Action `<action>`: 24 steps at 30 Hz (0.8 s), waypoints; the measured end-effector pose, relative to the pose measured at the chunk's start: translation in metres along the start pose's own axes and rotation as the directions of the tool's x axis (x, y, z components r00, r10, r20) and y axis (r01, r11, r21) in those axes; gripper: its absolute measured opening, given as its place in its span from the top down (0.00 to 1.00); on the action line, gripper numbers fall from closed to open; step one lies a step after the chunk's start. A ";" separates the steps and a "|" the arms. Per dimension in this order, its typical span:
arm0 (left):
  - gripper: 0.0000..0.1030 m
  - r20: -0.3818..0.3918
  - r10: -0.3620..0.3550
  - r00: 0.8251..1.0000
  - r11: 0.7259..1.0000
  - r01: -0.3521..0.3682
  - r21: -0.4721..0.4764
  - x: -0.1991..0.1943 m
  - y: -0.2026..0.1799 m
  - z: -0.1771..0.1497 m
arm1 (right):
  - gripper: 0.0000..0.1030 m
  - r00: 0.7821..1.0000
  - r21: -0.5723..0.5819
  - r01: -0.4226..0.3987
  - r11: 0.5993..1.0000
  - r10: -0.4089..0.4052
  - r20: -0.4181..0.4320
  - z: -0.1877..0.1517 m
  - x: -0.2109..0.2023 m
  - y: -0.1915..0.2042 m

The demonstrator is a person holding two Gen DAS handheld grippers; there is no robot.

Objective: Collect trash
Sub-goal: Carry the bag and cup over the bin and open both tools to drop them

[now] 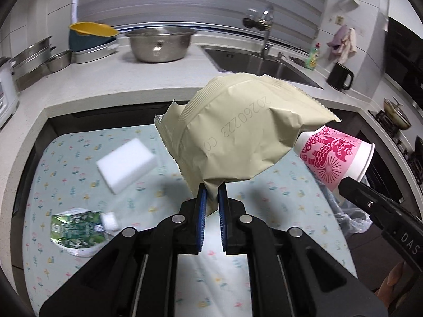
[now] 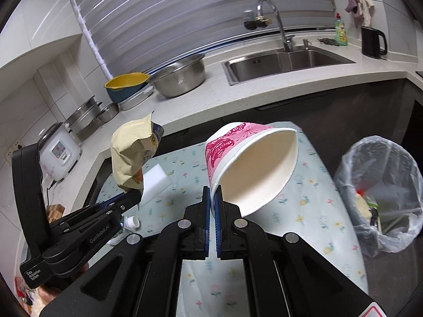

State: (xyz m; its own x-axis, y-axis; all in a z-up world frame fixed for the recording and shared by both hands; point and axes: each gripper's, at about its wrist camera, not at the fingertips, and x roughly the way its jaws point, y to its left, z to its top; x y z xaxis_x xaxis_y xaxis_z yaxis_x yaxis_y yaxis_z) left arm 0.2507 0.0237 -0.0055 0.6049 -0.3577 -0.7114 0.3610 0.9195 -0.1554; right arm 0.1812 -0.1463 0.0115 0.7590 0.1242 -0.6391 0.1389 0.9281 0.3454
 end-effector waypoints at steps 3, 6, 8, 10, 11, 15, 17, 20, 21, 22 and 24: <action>0.92 -0.005 -0.025 1.000 0.999 0.025 0.030 0.001 -0.028 -0.002 | 0.97 1.000 0.023 0.023 0.999 -0.023 0.008 -0.004 -0.015 -0.022; 0.92 -0.018 -0.054 0.998 0.996 0.055 0.063 0.006 -0.060 -0.004 | 0.97 0.999 0.051 0.045 0.998 -0.046 0.013 -0.008 -0.027 -0.045; 0.92 -0.024 -0.069 0.997 0.994 0.071 0.084 0.009 -0.078 -0.005 | 0.97 0.998 0.071 0.063 0.995 -0.064 0.017 -0.011 -0.036 -0.062; 0.92 -0.032 -0.085 0.996 0.991 0.088 0.106 0.013 -0.096 -0.007 | 0.97 0.997 0.089 0.079 0.993 -0.081 0.019 -0.014 -0.043 -0.077; 0.92 -0.037 -0.090 0.995 0.989 0.093 0.116 0.015 -0.105 -0.008 | 0.97 0.996 0.101 0.089 0.991 -0.091 0.021 -0.016 -0.047 -0.086; 0.92 -0.060 -0.118 0.991 0.981 0.126 0.150 0.026 -0.140 -0.010 | 0.97 0.992 0.143 0.122 0.982 -0.127 0.026 -0.020 -0.059 -0.118; 0.92 -0.072 -0.132 0.989 0.975 0.143 0.170 0.032 -0.156 -0.011 | 0.97 0.989 0.165 0.140 0.976 -0.147 0.029 -0.022 -0.065 -0.134; 0.91 -0.089 -0.150 0.985 0.965 0.165 0.206 0.040 -0.181 -0.013 | 0.97 0.984 0.200 0.165 0.966 -0.175 0.034 -0.025 -0.073 -0.158; 0.91 -0.099 -0.161 0.982 0.959 0.180 0.217 0.044 -0.192 -0.013 | 0.97 0.982 0.209 0.174 0.962 -0.185 0.036 -0.026 -0.076 -0.165; 0.91 -0.108 -0.170 0.980 0.956 0.190 0.225 0.048 -0.199 -0.014 | 0.97 0.980 0.220 0.183 0.958 -0.196 0.038 -0.027 -0.079 -0.172; 0.91 -0.132 -0.186 0.974 0.946 0.213 0.242 0.057 -0.218 -0.015 | 0.97 0.976 0.244 0.199 0.949 -0.215 0.043 -0.028 -0.086 -0.187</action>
State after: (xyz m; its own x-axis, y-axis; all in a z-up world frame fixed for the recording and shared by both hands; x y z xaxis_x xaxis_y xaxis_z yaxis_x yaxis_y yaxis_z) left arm 0.1958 -0.1947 -0.0228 0.4282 -0.4976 -0.7543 0.6428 0.7545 -0.1328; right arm 0.0723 -0.3205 -0.0179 0.7378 -0.0936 -0.6685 0.4381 0.8198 0.3687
